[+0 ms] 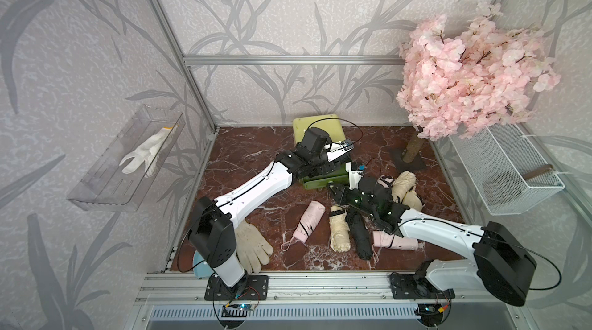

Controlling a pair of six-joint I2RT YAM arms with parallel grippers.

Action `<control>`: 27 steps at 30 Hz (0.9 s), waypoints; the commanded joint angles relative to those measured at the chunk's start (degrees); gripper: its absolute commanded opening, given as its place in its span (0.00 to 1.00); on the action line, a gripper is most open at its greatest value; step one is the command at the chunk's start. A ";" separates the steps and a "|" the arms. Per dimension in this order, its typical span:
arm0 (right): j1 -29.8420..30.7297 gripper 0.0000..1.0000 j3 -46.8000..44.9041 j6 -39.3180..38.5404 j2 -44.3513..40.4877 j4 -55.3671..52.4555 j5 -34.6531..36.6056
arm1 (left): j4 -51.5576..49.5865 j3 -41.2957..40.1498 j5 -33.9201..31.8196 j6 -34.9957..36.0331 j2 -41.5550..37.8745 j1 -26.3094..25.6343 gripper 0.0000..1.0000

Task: Place the umbrella in the drawer by color
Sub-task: Place the umbrella in the drawer.

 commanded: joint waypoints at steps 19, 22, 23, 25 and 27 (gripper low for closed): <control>-0.17 0.07 0.82 -1.17 0.83 -6.97 -0.41 | -3.94 1.41 -12.57 -29.91 -9.98 -0.11 0.65; -0.23 0.07 2.01 -1.18 1.05 -7.39 -0.13 | -1.96 -3.15 -17.12 -37.88 -14.94 -0.10 0.67; -0.23 0.07 2.35 -1.20 1.13 -7.51 -0.13 | -1.60 -4.95 -18.02 -40.11 -16.77 -0.03 0.67; -0.18 0.07 3.15 -1.29 1.31 -7.85 -0.13 | -1.19 -8.33 -18.21 -43.96 -20.07 -0.04 0.67; -0.21 0.07 3.96 -1.54 1.56 -8.42 0.02 | -1.35 -11.81 -14.90 -47.18 -23.30 -0.10 0.66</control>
